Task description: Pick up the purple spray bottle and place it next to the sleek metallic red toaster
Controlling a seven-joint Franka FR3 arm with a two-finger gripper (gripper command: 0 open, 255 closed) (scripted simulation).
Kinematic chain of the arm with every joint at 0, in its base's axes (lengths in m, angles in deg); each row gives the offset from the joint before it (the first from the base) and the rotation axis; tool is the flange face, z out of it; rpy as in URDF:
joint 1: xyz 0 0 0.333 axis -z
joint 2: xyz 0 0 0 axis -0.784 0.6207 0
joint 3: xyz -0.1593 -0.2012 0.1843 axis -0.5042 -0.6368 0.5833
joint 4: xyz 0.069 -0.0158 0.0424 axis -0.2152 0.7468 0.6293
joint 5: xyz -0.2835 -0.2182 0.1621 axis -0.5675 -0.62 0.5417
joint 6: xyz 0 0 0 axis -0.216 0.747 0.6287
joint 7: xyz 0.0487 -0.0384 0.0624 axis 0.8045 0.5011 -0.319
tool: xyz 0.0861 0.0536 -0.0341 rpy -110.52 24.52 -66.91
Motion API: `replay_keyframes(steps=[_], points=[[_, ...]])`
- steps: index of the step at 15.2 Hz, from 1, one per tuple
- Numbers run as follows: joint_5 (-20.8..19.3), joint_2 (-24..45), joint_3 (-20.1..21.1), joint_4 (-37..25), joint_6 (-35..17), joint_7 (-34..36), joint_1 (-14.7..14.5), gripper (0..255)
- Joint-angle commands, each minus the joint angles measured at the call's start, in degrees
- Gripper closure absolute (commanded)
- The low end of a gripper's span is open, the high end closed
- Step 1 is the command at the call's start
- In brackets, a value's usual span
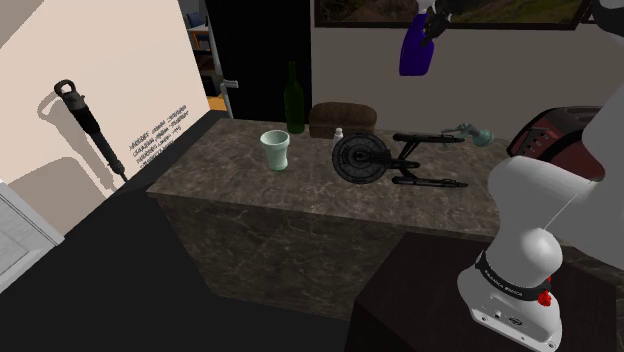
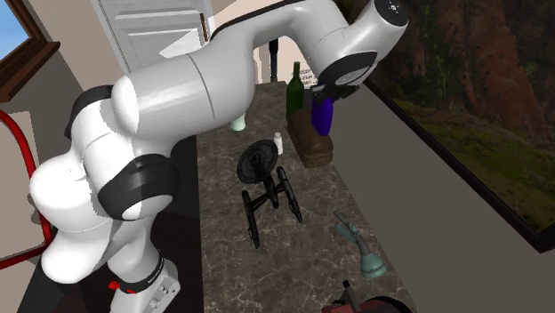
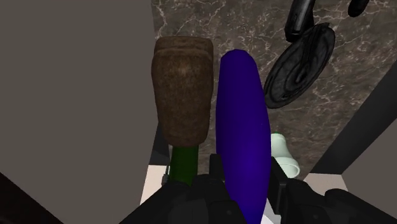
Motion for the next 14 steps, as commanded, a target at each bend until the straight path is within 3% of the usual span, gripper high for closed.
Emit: replay_keyframes(steps=[1, 8, 14], points=[[1.45, 1.32, 0.68, 1.05, 1.2, -2.35, 3.61, 255], [3.3, 2.54, 0.67, 1.05, 6.73, -10.26, 13.22, 255], [1.9, 0.58, -1.1, -2.28, 12.08, -15.48, 17.67, 255]])
